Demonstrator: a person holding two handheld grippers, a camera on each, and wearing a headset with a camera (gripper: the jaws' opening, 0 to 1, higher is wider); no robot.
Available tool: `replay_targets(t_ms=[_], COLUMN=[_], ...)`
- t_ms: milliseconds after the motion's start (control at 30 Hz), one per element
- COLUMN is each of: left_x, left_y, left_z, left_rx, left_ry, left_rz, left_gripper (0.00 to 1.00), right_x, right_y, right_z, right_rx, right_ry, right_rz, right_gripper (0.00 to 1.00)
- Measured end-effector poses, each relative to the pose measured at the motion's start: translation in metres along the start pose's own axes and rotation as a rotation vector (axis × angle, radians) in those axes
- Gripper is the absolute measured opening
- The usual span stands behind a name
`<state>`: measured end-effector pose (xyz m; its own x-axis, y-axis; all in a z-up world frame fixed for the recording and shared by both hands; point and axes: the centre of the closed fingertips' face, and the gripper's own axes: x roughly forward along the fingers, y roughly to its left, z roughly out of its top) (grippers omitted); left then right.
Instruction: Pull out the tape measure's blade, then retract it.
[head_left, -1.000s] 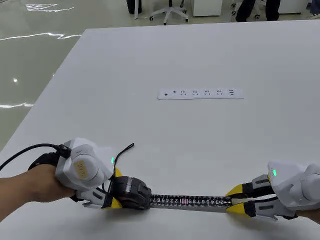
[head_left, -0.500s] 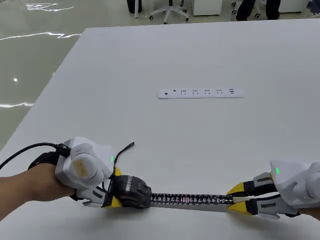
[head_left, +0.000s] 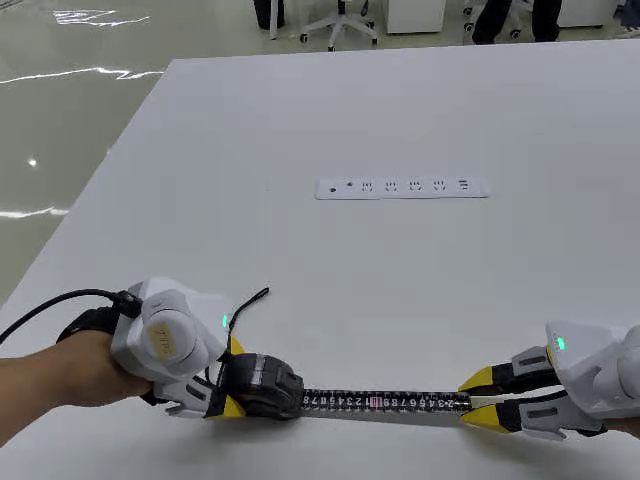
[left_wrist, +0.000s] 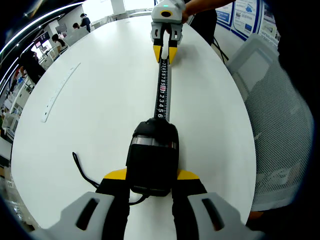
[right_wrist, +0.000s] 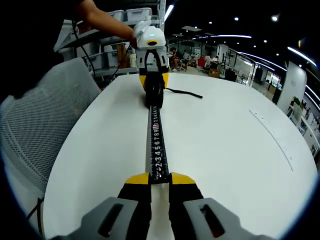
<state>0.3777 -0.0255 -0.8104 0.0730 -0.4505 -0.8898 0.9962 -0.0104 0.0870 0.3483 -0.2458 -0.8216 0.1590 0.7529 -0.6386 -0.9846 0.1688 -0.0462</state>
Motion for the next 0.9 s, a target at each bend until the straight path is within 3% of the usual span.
replay_targets(t_ms=[900], left_x=[-0.001], left_y=[0.001], left_z=[-0.002], left_rx=[-0.007], left_ry=[0.003], left_rz=[0.001], left_gripper=[0.27], right_x=[-0.013], right_y=[-0.005], right_z=[-0.008], right_rx=[-0.007], right_ry=[0.015], right_rz=[-0.002], right_gripper=[0.11])
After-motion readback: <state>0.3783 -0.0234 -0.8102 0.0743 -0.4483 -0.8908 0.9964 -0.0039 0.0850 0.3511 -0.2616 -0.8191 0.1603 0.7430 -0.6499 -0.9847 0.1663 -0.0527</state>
